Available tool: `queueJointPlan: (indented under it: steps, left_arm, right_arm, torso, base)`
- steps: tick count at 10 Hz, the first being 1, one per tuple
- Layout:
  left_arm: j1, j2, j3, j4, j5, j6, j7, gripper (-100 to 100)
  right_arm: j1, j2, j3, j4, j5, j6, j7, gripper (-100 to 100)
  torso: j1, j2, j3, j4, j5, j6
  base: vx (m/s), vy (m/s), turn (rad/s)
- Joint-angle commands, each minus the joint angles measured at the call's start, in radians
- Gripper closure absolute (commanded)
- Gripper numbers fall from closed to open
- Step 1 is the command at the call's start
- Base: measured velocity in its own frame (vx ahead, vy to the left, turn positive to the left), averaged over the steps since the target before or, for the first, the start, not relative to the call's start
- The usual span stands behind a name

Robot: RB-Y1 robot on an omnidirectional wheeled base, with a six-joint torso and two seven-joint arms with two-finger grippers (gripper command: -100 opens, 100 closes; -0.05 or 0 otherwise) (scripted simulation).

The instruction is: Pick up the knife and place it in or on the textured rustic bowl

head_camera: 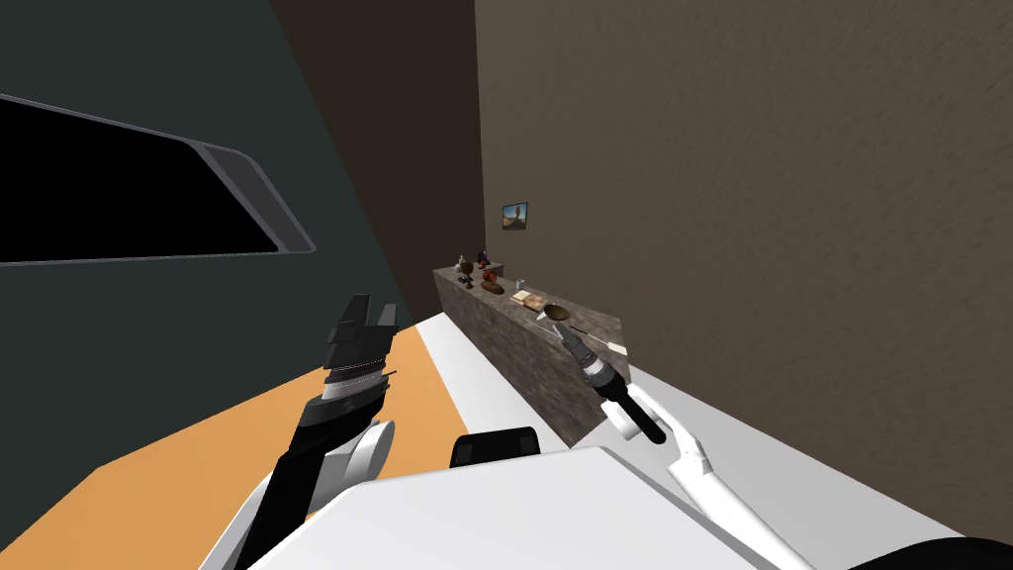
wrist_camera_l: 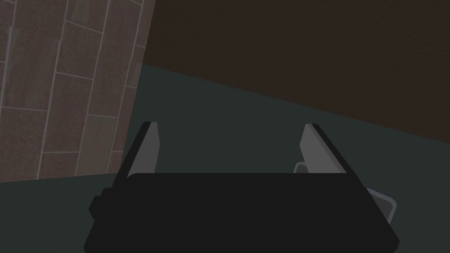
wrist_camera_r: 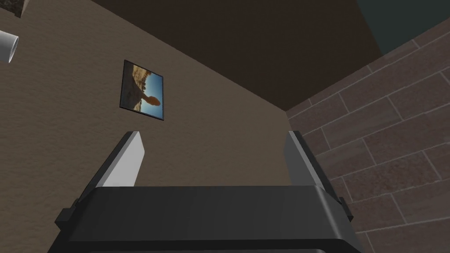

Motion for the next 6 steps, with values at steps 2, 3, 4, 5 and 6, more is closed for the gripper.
queueJointPlan:
  steps: [2,3,4,5,6]
  left_arm:
    - [0.000,0.000,0.000,0.000,0.000,0.000,0.000,0]
    - [0.000,0.000,0.000,0.000,0.000,0.000,0.000,0]
    - [0.000,0.000,0.000,0.000,0.000,0.000,0.000,0]
    - [0.000,0.000,0.000,0.000,0.000,0.000,0.000,0]
    - [0.000,0.000,0.000,0.000,0.000,0.000,0.000,0]
  right_arm:
    - [-0.020,-0.084,0.028,0.069,0.032,-0.018,0.015,-100]
    - [-0.020,-0.103,0.028,0.070,0.032,-0.018,0.015,-100]
    - [-0.033,-0.139,0.044,0.106,0.048,-0.027,0.023,-100]
    - [-0.033,-0.146,0.044,0.106,0.048,-0.027,0.023,-100]
    - [-0.048,-0.189,0.062,0.140,0.064,-0.034,0.032,-100]
  torso:
    - [0.000,0.000,0.000,0.000,0.000,0.000]
    - [0.001,-0.001,0.000,0.000,0.000,0.000]
    - [0.000,-0.001,0.000,0.000,0.000,0.000]
    - [0.000,-0.001,-0.001,0.000,0.000,0.000]
    - [-0.001,-0.001,-0.001,0.000,0.000,0.000]
  base:
    - [0.027,0.037,-0.014]
    - [0.032,0.030,-0.009]
    - [0.035,0.026,-0.008]
    - [0.029,0.017,-0.007]
    - [0.037,0.022,-0.008]
